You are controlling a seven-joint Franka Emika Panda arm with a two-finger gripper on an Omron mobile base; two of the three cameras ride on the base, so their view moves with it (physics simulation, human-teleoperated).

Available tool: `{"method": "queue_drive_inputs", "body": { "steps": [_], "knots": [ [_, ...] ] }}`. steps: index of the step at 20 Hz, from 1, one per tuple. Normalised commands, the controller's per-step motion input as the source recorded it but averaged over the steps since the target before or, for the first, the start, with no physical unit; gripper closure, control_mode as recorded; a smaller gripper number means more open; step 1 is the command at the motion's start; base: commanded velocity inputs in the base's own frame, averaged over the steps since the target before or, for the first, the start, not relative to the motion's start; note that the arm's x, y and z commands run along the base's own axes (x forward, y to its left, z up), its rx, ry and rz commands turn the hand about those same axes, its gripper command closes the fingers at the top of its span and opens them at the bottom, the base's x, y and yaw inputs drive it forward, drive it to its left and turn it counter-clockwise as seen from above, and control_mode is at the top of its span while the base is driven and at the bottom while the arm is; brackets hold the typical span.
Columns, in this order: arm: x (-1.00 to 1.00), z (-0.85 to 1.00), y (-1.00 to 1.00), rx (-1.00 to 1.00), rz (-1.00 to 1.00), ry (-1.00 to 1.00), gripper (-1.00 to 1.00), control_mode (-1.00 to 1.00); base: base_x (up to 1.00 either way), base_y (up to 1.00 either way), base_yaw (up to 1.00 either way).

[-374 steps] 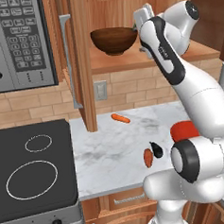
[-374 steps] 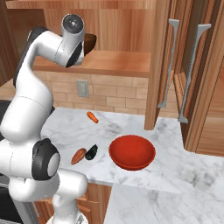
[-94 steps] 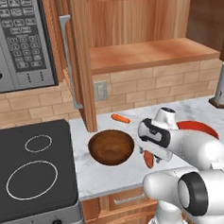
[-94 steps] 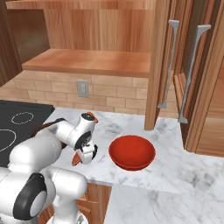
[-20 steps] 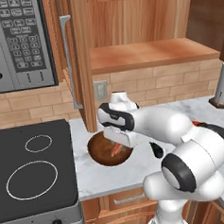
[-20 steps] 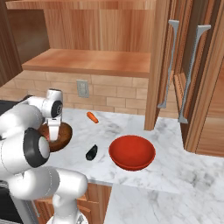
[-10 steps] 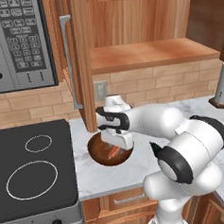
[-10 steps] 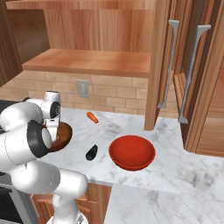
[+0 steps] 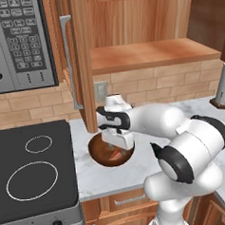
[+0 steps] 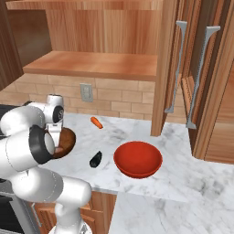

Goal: Pick both bowls and place them on the counter. Then place the sweet potato in one bowl and place the eggplant in the other bowl.

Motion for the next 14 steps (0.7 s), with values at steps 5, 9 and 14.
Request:
{"method": "queue_drive_inputs", "body": {
  "steps": [5, 9, 14],
  "knots": [
    [0.0, 0.4, -0.12, 0.0, -0.11, 0.0, -1.0, -1.0, 0.0, 0.0, 0.0],
    [-0.02, 0.47, -0.21, 0.0, -0.11, 0.0, -1.0, -1.0, 0.0, 0.0, 0.0],
    [-0.27, 0.18, -0.42, -0.02, -0.07, 0.0, -1.0, -1.0, 0.0, 0.0, 0.0]
  ]
}}
